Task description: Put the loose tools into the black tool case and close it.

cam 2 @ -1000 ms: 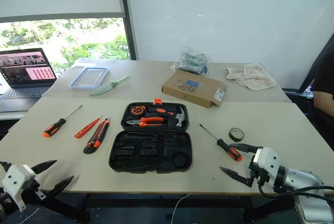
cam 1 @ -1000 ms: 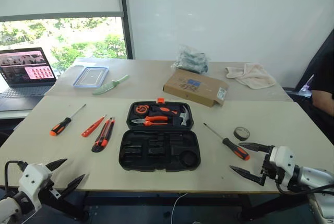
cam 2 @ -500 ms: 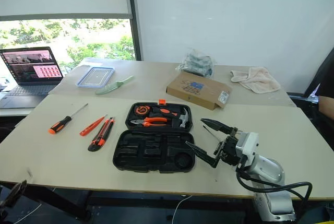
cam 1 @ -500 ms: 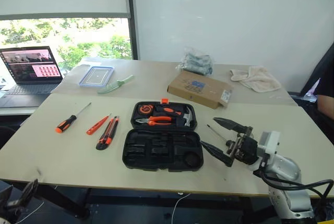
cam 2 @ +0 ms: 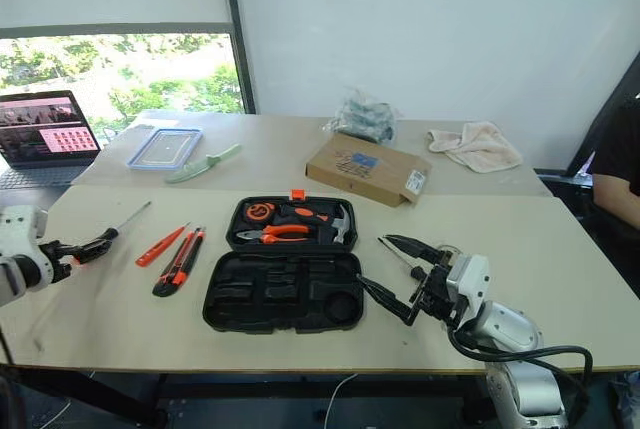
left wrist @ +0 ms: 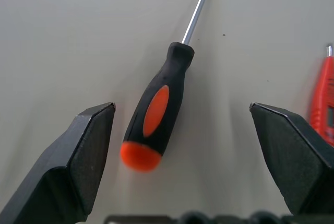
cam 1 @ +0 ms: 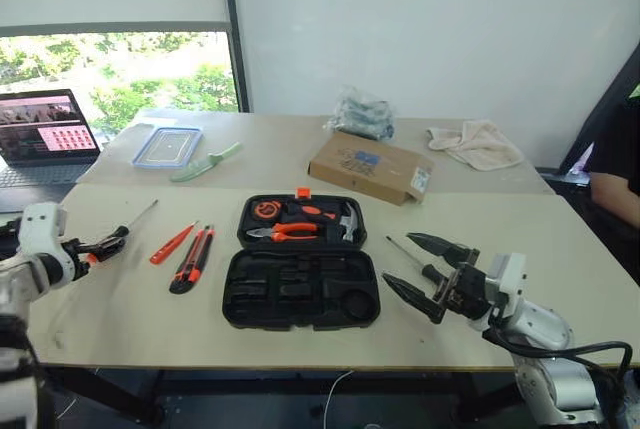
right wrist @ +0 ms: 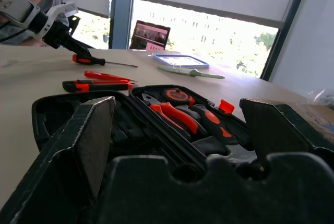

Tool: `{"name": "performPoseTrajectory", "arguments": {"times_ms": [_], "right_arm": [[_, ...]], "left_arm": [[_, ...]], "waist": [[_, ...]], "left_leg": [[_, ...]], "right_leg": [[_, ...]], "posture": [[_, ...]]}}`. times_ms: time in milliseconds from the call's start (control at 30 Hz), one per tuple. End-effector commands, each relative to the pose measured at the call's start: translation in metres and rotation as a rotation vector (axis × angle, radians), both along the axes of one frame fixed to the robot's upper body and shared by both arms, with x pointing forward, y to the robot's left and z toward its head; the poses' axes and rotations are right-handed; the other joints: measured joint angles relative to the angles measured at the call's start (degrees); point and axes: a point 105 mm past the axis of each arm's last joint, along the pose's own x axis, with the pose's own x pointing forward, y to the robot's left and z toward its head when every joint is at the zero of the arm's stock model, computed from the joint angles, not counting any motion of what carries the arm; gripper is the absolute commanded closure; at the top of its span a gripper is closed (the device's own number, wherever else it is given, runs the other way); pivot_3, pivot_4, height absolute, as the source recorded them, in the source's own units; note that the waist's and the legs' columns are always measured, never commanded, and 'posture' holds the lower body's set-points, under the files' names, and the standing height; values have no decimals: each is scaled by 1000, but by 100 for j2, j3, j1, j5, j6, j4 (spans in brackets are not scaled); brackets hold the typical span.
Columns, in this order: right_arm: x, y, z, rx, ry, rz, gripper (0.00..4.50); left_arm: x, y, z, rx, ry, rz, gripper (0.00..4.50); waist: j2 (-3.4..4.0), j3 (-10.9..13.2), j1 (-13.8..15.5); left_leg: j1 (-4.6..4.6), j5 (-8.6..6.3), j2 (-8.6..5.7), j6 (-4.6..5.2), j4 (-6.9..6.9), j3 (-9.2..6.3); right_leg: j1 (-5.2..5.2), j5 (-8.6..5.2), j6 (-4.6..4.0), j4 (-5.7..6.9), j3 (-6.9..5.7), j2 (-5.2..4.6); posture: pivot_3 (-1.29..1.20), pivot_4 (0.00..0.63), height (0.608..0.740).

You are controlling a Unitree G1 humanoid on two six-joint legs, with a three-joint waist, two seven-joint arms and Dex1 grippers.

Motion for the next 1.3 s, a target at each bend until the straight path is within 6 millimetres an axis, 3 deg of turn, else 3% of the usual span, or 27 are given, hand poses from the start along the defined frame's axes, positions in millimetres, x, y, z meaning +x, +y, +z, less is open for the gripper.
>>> {"name": "performPoseTrajectory", "arguments": {"times_ms": [33,233,333,567,667,800,1000,1100,1167,1300], "right_arm": [[-8,-7,12,-8,-54,-49,39],[-17,-12,10,-15,-42,-93,39],[-22,-15,8,-19,-33,-119,0],[-25,-18,4,-34,-17,-132,0],[-26,-20,3,-44,-10,-129,0],[-27,-29,4,-71,0,-131,0],[-27,-42,4,-112,21,-137,0],[-26,-45,3,-122,25,-136,0],[-27,-45,3,-125,27,-134,0],[-30,-45,3,-128,30,-136,0]], "left_arm": [[13,5,6,97,-17,43,62],[23,-9,3,73,-13,-8,62],[24,-11,1,75,-24,-19,849],[26,-16,20,32,-152,-104,3565],[24,-28,48,15,-313,-272,3663],[10,-80,78,27,-372,-750,3663],[-7,-173,64,333,-194,-1343,3663],[0,-211,56,412,-179,-1445,3663],[6,-230,41,561,-144,-1520,3663],[15,-257,32,537,-162,-1537,3663]], "waist": [[-1,0,14],[-5,0,2],[-5,0,9],[-12,1,16],[-13,1,19],[-15,3,27],[-14,3,103],[-13,3,158],[-13,3,147],[-13,4,120]], "left_leg": [[-7,-1,-2,1,0,0],[-53,-8,-8,12,8,2],[-52,-8,-6,13,9,0],[-50,-12,-5,18,30,-4],[-50,-11,-4,18,36,-4],[-57,-12,-2,19,43,-3],[-55,-18,-5,29,59,-4],[-58,-23,-6,38,74,-10],[-63,-31,-3,53,98,-16],[-61,-53,-6,92,107,-34]], "right_leg": [[-2,0,1,-4,-3,-1],[-33,-2,16,-10,-6,-13],[-32,-3,17,-6,-8,-14],[-31,-3,17,-6,-8,-20],[-31,-3,17,0,-8,-20],[-33,-3,16,2,-9,-18],[-26,-3,18,3,-1,-21],[-23,-1,21,7,1,-20],[-22,0,22,16,2,-16],[-22,4,29,18,15,-16]], "posture": [[0,150,740],[0,150,740],[0,150,740],[0,150,740],[0,150,740],[0,150,740],[0,150,740],[0,150,740],[0,150,740],[0,150,740]]}}
